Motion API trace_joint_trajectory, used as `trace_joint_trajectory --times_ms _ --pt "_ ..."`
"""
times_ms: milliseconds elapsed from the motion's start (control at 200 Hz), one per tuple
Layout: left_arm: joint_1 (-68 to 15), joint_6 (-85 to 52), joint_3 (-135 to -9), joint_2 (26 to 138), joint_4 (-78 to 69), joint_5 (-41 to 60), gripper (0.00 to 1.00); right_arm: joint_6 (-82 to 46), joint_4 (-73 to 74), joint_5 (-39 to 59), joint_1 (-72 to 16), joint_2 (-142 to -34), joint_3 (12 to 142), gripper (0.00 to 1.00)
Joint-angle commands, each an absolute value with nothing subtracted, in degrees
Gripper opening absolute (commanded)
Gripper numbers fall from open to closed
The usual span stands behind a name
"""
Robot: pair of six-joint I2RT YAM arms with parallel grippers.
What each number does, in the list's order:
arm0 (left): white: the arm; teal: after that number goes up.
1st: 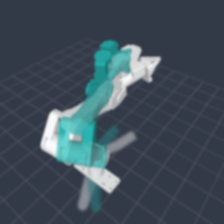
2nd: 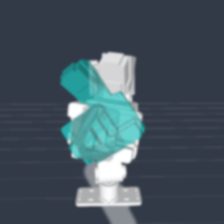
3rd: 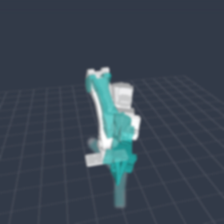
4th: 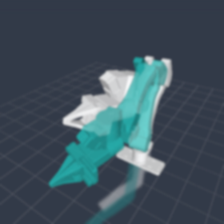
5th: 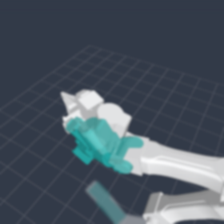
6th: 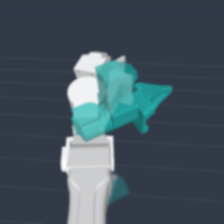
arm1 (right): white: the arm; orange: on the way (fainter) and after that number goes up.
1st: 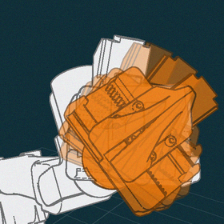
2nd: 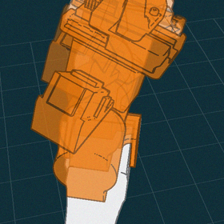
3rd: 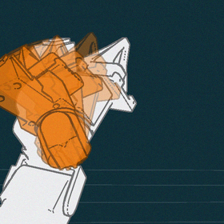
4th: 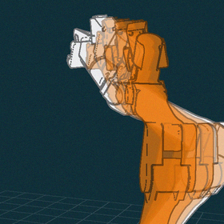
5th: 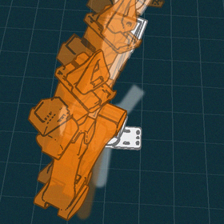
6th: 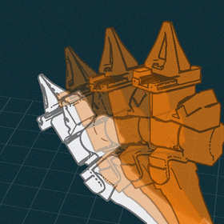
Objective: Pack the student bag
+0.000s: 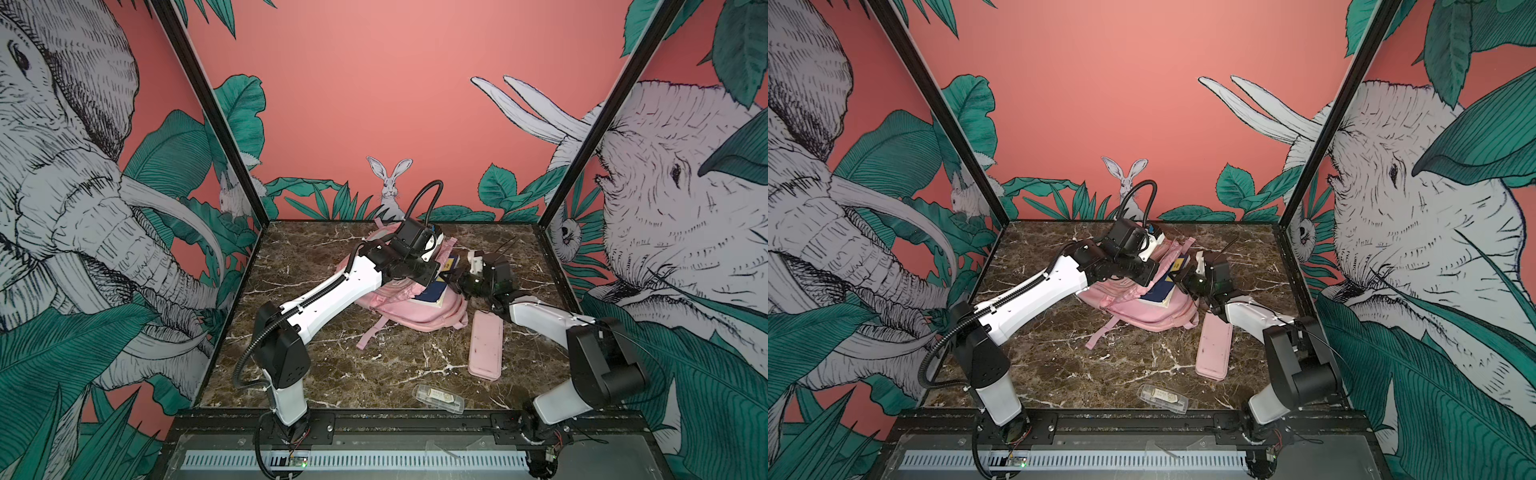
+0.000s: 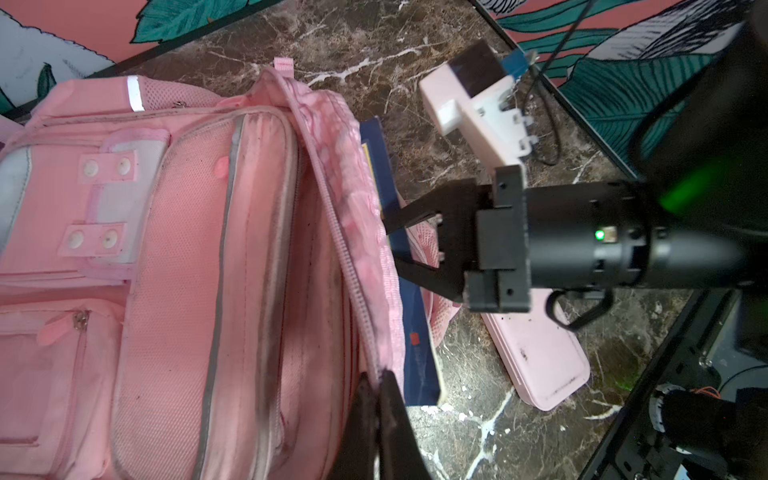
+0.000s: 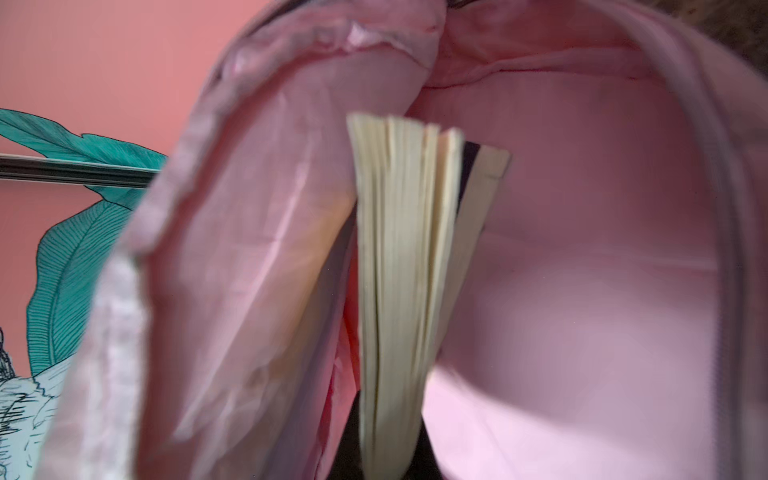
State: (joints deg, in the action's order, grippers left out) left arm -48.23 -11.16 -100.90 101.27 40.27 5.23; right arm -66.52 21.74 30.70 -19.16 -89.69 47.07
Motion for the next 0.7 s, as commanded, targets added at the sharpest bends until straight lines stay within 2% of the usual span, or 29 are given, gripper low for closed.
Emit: trace_joint_trajectory --times_ms 0,435,695 --pt "-48.7 -11.1 -104.4 99.6 39.0 6.9 0.00 -70.0 32.3 31.2 -20.4 -92.0 49.5 0.00" --pt "-48.7 -11.2 -105.0 99.6 39.3 5.5 0.01 -75.6 41.2 28.0 -24.0 -107.6 58.1 0.00" --pt "-48.7 -11.1 -103.6 99.1 39.0 4.8 0.00 -76.0 39.7 22.3 -25.9 -110.4 58.5 0.00"
